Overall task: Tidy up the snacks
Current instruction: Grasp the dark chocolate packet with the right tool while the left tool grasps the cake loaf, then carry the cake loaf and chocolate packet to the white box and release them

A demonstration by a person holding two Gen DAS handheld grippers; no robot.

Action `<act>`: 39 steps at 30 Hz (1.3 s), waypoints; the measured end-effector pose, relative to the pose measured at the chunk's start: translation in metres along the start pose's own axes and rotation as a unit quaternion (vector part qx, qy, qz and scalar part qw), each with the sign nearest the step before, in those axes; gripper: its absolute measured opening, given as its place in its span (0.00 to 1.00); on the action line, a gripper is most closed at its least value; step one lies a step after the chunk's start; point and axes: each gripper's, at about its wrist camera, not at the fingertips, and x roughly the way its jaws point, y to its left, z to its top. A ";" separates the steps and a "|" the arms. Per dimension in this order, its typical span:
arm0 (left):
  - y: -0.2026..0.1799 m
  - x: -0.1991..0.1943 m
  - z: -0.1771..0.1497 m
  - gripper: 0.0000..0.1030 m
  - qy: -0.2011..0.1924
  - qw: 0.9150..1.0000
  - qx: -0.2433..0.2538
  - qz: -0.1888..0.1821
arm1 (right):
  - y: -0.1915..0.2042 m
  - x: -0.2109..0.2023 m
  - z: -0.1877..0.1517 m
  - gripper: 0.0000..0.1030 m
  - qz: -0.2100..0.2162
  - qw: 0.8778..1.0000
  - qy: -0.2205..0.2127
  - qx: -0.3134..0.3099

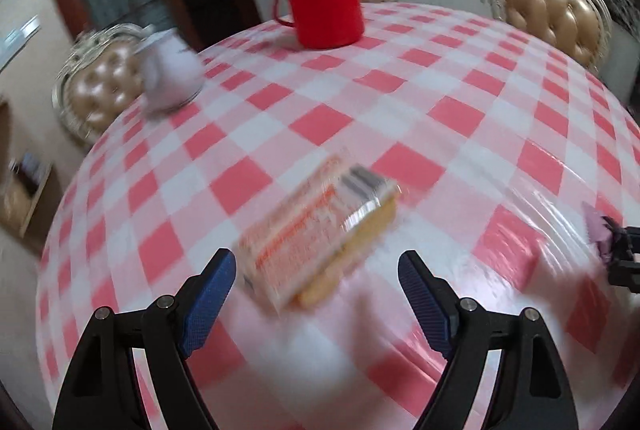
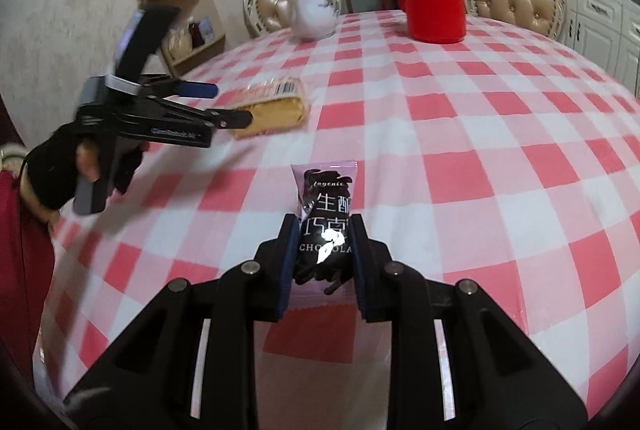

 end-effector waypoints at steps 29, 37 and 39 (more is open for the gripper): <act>-0.042 0.025 -0.006 0.48 0.034 0.982 -0.183 -0.011 | -0.016 0.001 0.002 0.28 -0.004 1.000 0.007 0.028; -0.058 -0.047 -0.065 0.47 -0.063 0.958 -0.280 0.027 | -0.005 0.002 0.000 0.28 -0.054 0.998 0.016 -0.013; -0.060 -0.066 -0.080 0.47 -0.083 0.947 -0.306 0.046 | -0.001 0.003 -0.001 0.28 -0.062 0.998 0.016 -0.026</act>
